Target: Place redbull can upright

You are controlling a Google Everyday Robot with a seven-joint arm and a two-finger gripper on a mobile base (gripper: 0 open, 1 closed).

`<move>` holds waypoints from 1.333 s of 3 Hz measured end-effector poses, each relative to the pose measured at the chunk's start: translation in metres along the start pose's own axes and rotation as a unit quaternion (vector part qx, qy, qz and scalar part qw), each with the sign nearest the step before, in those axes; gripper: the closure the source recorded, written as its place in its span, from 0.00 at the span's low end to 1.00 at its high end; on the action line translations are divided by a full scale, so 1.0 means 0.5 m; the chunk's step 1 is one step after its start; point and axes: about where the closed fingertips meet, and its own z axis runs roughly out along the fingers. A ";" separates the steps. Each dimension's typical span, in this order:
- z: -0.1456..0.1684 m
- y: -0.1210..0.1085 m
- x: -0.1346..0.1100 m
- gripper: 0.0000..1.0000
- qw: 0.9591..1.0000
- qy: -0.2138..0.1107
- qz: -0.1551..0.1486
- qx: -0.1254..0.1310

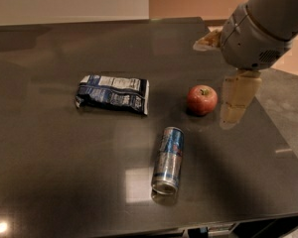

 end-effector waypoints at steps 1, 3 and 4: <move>0.027 -0.010 -0.044 0.00 0.998 -0.020 -0.058 -0.012; 0.106 0.010 -0.093 0.00 0.971 -0.017 -0.228 -0.066; 0.140 0.032 -0.098 0.00 0.950 -0.009 -0.300 -0.086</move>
Offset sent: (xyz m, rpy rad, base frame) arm 0.0003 0.0680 -0.0421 -0.1151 -0.0140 0.5590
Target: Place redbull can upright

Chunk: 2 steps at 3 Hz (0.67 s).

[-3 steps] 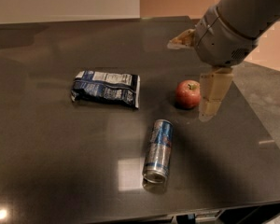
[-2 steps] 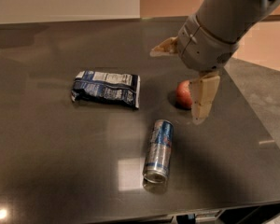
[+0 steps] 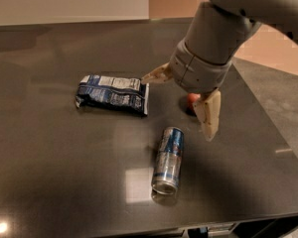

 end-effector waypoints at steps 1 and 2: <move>0.036 0.016 -0.011 0.00 0.997 0.007 -0.069 -0.023; 0.063 0.042 -0.037 0.00 0.990 0.003 -0.131 -0.045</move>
Offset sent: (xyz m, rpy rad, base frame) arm -0.0472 0.0064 -0.0544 -0.1370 0.0073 0.4219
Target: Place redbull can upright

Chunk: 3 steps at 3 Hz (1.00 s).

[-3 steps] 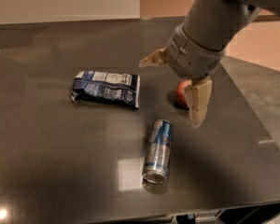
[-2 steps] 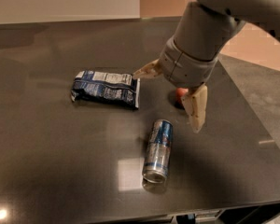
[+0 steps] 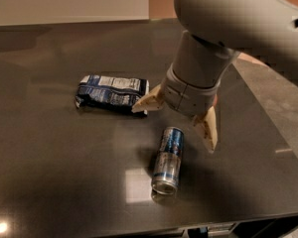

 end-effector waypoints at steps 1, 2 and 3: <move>0.022 0.012 -0.024 0.00 0.999 -0.001 -0.051 -0.019; 0.037 0.019 -0.039 0.00 0.995 0.004 -0.092 -0.036; 0.046 0.025 -0.047 0.00 0.990 0.008 -0.128 -0.054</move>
Offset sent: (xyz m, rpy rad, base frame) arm -0.0313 0.0037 -0.0307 -0.1236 -0.0046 0.2880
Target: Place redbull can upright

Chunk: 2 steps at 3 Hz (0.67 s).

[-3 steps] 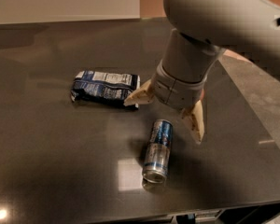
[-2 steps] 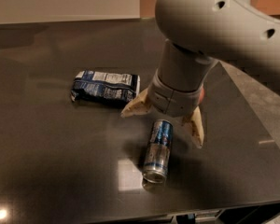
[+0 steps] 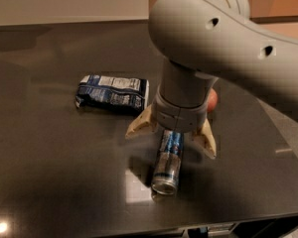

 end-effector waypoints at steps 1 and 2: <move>0.014 0.001 0.007 0.00 1.000 -0.001 -0.017 -0.019; 0.028 0.001 0.019 0.18 0.999 -0.001 -0.017 -0.036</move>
Offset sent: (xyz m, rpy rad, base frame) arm 0.0155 -0.0056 -0.0251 -0.1171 0.0450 0.0319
